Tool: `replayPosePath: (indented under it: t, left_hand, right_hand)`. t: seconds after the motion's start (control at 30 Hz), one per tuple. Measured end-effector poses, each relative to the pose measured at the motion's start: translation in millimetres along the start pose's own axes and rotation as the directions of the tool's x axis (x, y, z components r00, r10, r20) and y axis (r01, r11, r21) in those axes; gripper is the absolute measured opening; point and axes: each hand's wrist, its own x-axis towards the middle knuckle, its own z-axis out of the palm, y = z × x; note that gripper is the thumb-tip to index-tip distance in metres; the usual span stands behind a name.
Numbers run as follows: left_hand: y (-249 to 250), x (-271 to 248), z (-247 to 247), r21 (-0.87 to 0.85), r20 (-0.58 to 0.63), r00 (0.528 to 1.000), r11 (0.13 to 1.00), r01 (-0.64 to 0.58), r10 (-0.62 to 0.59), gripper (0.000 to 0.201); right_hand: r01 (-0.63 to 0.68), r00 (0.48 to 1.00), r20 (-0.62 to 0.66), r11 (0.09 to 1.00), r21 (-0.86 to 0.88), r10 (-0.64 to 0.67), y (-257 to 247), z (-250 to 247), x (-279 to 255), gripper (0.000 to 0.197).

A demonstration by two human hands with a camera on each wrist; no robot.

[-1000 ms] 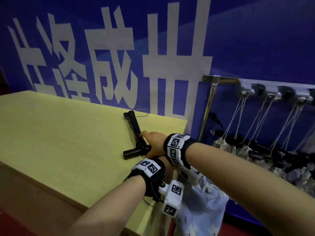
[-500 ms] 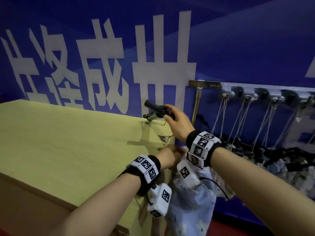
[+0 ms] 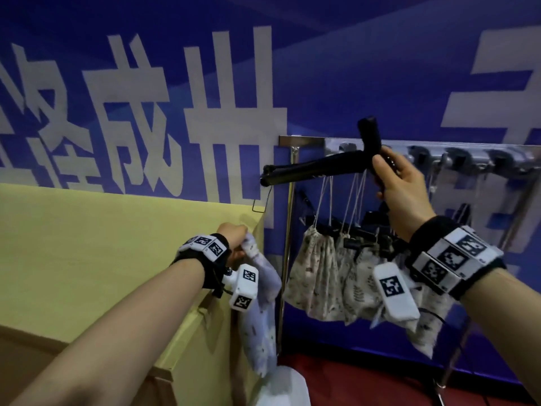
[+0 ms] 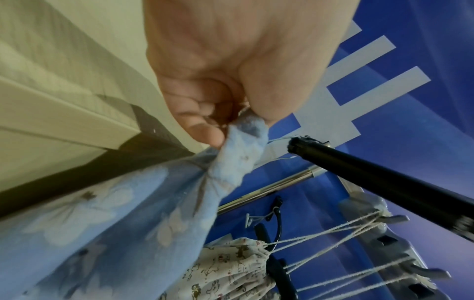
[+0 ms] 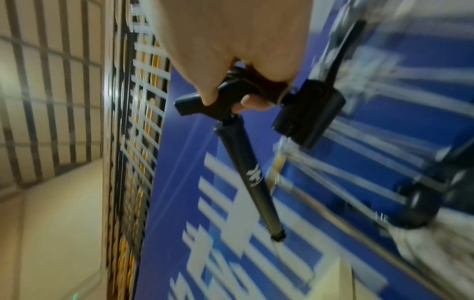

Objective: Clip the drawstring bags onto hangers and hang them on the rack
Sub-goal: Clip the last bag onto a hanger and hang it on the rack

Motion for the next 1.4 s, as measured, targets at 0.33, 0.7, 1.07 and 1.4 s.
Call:
replayPosePath:
  t: [0.33,0.7,1.07,1.4]
  left_hand:
    - [23.6,-15.8,9.6,0.258,-0.076,0.993,0.964,-0.07,0.092,0.036]
    - [25.3,-24.4,25.9,0.106,-0.005,0.958,0.953,-0.284,0.286,0.024]
    - [41.9,-46.4,39.3,0.056,0.178,0.902,0.911,-0.408,0.393,0.029]
    - [74.5,-77.3,39.2,-0.007,0.303,0.829,0.871,-0.491,0.47,0.033]
  right_hand:
    - [-0.043,0.983,0.174,0.991,-0.124,0.065,-20.9,-47.9,-8.4,0.025]
    - [-0.09,0.938,0.309,0.972,-0.216,0.155,-3.7,-33.7,-34.0,0.029]
    - [-0.021,0.904,0.393,0.935,-0.355,0.17,21.9,-1.1,-58.0,0.021]
    - [-0.051,0.903,0.349,0.869,-0.491,0.25,54.7,7.7,-70.5,0.023]
